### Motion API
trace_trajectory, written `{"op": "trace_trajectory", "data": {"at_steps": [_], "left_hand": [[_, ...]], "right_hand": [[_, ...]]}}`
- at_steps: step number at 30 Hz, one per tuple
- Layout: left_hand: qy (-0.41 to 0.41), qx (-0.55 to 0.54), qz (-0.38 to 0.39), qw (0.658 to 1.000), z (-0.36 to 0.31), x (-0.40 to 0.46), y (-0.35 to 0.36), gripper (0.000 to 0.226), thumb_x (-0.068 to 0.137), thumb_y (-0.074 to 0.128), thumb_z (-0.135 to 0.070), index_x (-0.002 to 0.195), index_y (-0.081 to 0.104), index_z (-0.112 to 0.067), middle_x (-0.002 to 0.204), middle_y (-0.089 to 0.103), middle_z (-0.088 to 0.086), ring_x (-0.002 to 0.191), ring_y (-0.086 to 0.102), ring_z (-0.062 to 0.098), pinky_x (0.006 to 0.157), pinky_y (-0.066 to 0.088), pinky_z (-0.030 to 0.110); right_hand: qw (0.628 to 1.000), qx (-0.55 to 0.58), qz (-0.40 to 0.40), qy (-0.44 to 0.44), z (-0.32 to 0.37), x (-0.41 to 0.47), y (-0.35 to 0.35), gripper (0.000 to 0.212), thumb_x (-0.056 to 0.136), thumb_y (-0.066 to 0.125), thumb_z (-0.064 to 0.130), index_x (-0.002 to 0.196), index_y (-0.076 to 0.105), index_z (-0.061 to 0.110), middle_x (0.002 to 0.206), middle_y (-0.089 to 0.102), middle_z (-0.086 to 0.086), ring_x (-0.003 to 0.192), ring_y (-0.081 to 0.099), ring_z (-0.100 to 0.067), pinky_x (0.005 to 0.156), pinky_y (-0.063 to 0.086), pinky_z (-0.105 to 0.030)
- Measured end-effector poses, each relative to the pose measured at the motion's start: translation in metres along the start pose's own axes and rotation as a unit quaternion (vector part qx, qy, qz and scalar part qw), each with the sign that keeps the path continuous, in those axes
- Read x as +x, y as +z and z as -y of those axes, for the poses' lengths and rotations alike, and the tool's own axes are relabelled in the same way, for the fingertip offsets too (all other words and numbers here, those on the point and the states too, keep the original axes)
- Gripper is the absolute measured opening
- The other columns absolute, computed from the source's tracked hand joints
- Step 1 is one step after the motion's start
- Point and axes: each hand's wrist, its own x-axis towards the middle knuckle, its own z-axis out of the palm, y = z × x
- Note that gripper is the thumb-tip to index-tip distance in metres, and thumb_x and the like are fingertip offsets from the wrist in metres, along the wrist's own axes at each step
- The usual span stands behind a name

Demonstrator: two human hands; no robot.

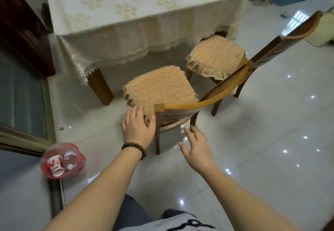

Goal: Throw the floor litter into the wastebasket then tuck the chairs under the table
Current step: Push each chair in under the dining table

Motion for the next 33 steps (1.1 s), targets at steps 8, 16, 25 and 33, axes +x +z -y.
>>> {"op": "trace_trajectory", "data": {"at_steps": [8, 16, 25, 33], "left_hand": [[0.062, 0.009, -0.053, 0.997, -0.093, -0.016, -0.001, 0.07, 0.087, 0.037, -0.058, 0.142, 0.038, -0.014, 0.148, 0.039, 0.006, 0.139, 0.028, 0.024, 0.115, 0.022, 0.048], [0.083, 0.025, -0.054, 0.995, -0.144, 0.035, 0.027, 0.066, 0.091, 0.043, -0.057, 0.145, 0.033, -0.02, 0.15, 0.037, 0.003, 0.139, 0.028, 0.021, 0.116, 0.019, 0.044], [0.039, 0.086, -0.009, 0.996, -0.161, 0.088, 0.033, 0.069, 0.091, 0.033, -0.064, 0.148, 0.027, -0.023, 0.153, 0.031, 0.001, 0.141, 0.025, 0.021, 0.116, 0.016, 0.041], [-0.005, 0.185, 0.028, 0.982, -0.146, 0.066, 0.025, 0.1, 0.067, 0.023, -0.09, 0.141, 0.04, -0.024, 0.143, 0.044, 0.0, 0.133, 0.036, 0.023, 0.113, 0.025, 0.042]], "right_hand": [[0.997, 0.022, -0.067, 0.025, -0.067, 0.016, -0.091, 0.063, 0.091, 0.052, 0.047, 0.146, 0.027, 0.026, 0.157, 0.018, -0.002, 0.144, 0.014, -0.02, 0.116, 0.018, -0.039], [0.994, -0.05, -0.081, -0.052, -0.091, 0.105, -0.148, 0.078, 0.082, 0.054, 0.061, 0.146, 0.027, 0.026, 0.157, 0.014, -0.005, 0.145, 0.008, -0.023, 0.118, 0.014, -0.043], [0.978, -0.137, 0.032, -0.154, -0.102, 0.185, -0.171, 0.074, 0.084, 0.037, 0.068, 0.144, 0.031, 0.026, 0.157, 0.019, -0.005, 0.145, 0.008, -0.023, 0.119, 0.01, -0.046], [0.847, -0.292, 0.284, -0.341, -0.115, 0.234, -0.185, 0.098, 0.066, 0.044, 0.085, 0.146, 0.021, 0.034, 0.157, 0.019, 0.001, 0.145, 0.009, -0.022, 0.118, -0.001, -0.05]]}}
